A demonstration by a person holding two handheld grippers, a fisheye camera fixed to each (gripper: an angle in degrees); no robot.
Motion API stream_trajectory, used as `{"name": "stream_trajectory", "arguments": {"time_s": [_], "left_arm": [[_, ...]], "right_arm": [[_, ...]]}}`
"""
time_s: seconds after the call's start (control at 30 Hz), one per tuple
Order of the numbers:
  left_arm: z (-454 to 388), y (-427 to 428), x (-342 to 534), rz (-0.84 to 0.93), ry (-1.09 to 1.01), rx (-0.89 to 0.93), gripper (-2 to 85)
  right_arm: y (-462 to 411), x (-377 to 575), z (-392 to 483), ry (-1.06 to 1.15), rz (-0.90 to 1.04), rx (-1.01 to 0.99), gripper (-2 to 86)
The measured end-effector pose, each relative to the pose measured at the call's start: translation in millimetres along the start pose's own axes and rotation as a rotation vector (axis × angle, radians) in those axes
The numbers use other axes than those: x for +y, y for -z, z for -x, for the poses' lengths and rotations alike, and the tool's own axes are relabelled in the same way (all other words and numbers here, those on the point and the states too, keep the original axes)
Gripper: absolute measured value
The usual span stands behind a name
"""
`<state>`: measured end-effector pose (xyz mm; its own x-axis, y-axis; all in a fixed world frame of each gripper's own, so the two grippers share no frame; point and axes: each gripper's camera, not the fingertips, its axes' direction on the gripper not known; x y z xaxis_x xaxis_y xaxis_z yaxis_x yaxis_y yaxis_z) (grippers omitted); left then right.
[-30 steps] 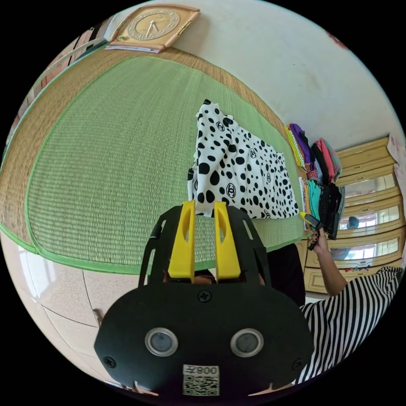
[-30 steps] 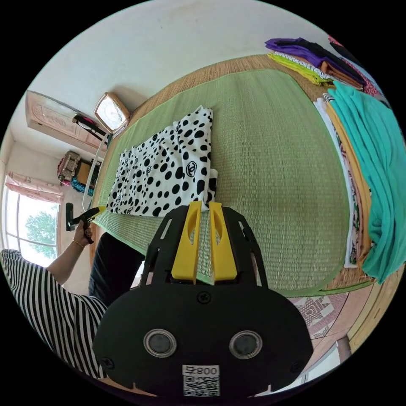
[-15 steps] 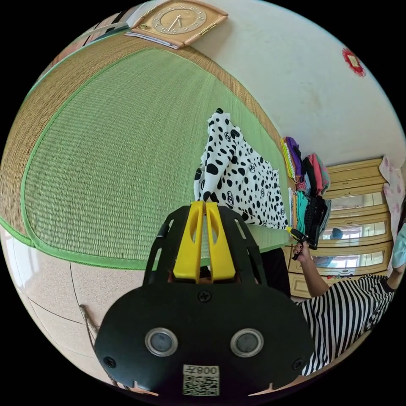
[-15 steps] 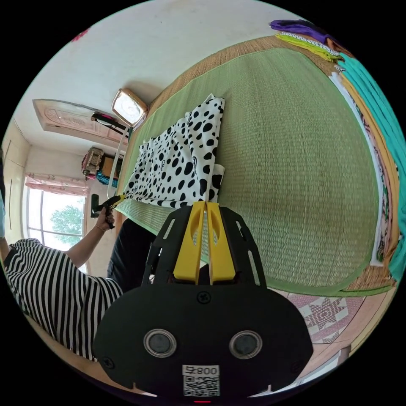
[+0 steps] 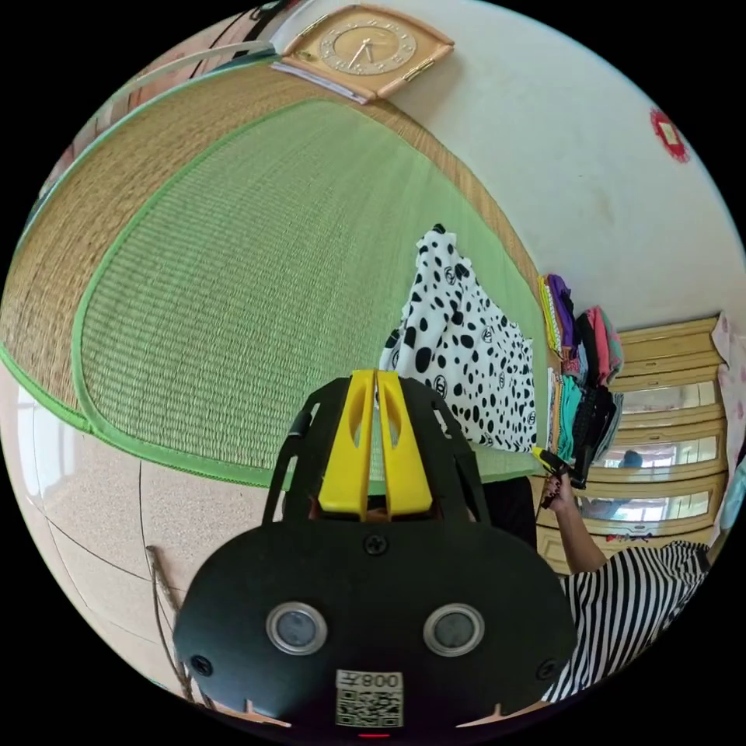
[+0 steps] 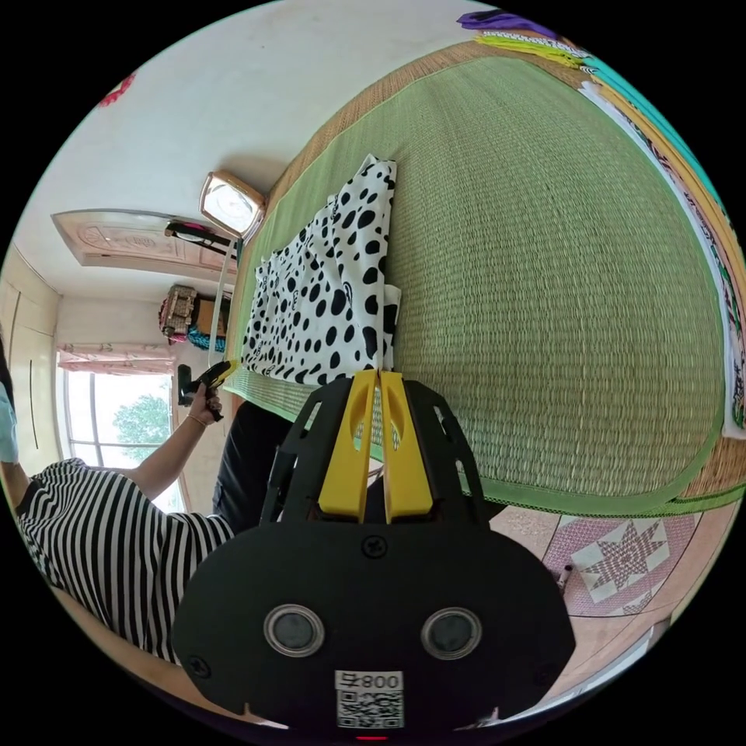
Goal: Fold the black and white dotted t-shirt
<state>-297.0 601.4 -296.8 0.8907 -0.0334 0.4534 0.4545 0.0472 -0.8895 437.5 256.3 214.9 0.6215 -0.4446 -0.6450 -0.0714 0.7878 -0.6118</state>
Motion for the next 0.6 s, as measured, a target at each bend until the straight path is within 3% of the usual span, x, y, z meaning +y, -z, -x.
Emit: {"name": "stream_trajectory", "arguments": {"time_s": [0.17, 0.37, 0.47, 0.6], "left_arm": [[-102, -50, 24, 0.087, -0.316, 0.08, 3.3], [-282, -167, 74, 0.282, -0.792, 0.256, 6.9], [-360, -223, 107, 0.359, -1.021, 0.194, 7.7], [-426, -283, 146, 0.353, -1.228, -0.061, 6.9]], "right_arm": [[17, -2, 4, -0.001, -0.033, -0.044, 0.6], [40, -13, 26, 0.048, -0.05, -0.058, 0.6], [48, -19, 35, 0.066, -0.053, -0.076, 0.7], [52, -26, 41, 0.086, -0.032, -0.084, 0.8]]}}
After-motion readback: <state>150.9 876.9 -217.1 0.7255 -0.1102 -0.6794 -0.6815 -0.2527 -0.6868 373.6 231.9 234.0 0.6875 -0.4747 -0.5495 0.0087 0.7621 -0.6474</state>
